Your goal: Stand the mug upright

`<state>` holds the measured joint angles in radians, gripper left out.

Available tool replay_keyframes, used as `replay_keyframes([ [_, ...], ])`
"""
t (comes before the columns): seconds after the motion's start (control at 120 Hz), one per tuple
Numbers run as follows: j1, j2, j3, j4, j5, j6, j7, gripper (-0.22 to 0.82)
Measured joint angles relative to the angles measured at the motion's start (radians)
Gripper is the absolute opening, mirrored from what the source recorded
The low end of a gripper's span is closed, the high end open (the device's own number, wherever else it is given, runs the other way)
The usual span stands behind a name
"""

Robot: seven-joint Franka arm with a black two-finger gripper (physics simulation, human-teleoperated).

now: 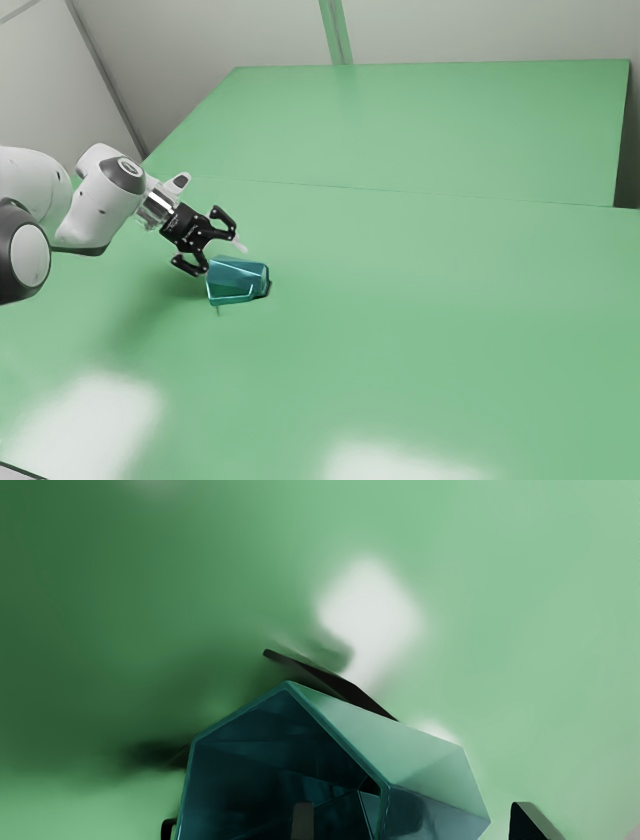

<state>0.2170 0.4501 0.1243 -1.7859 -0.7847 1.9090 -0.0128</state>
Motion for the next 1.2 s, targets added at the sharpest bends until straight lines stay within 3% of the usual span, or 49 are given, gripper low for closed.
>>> replay_keyframes([
  [0.125, -0.001, -0.002, 0.0, 0.003, 0.008, 0.001, 0.006, 0.1],
  [0.55, -0.018, -0.015, -0.034, 0.047, 0.02, 0.031, 0.01, -0.13],
  [0.792, -0.02, -0.042, -0.055, 0.051, 0.067, 0.046, 0.009, -0.17],
  [1.008, -0.08, -0.144, -0.094, 0.034, 0.356, 0.069, -0.012, -0.18],
  [1.2, -0.136, -0.242, -0.119, -0.072, 0.598, 0.13, -0.046, -0.18],
])
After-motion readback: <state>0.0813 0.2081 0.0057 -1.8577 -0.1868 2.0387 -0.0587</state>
